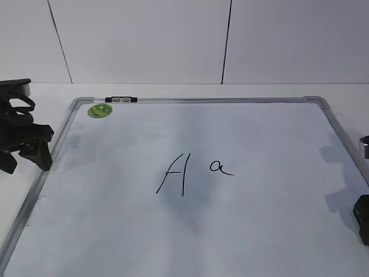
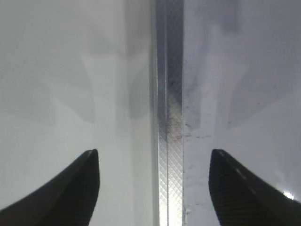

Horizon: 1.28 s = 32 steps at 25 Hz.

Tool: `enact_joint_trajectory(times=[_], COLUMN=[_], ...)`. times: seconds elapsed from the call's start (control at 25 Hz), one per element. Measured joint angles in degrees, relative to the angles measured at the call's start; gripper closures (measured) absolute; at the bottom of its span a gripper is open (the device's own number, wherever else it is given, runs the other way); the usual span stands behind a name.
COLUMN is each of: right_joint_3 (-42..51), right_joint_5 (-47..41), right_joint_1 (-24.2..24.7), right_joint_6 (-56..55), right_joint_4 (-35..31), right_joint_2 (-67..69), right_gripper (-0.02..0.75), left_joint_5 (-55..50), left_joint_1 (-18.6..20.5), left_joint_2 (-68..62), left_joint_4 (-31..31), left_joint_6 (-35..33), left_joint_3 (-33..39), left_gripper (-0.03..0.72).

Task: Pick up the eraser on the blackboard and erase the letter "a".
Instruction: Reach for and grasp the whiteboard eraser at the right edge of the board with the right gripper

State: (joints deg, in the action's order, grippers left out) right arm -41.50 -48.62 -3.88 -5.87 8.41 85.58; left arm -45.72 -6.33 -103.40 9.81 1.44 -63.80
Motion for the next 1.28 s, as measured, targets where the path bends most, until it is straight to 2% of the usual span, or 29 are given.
enact_joint_trajectory(times=[0.4, 1.04, 1.28], right_joint_3=[0.0, 0.0, 0.0], right_joint_5=[0.1, -0.4, -0.4], right_joint_1=[0.0, 0.0, 0.0], right_joint_6=[-0.1, -0.1, -0.1], right_joint_4=[-0.2, -0.5, -0.5], right_joint_2=[1.7, 2.1, 2.1], right_gripper=[0.099, 0.197, 0.202], left_joint_5=[0.0, -0.6, -1.3], left_joint_1=[0.0, 0.0, 0.0], left_joint_2=[0.0, 0.0, 0.0], left_joint_4=[0.0, 0.0, 0.0], left_joint_6=[0.0, 0.0, 0.0], left_joint_3=[0.0, 0.0, 0.0], left_gripper=[0.146, 0.146, 0.146])
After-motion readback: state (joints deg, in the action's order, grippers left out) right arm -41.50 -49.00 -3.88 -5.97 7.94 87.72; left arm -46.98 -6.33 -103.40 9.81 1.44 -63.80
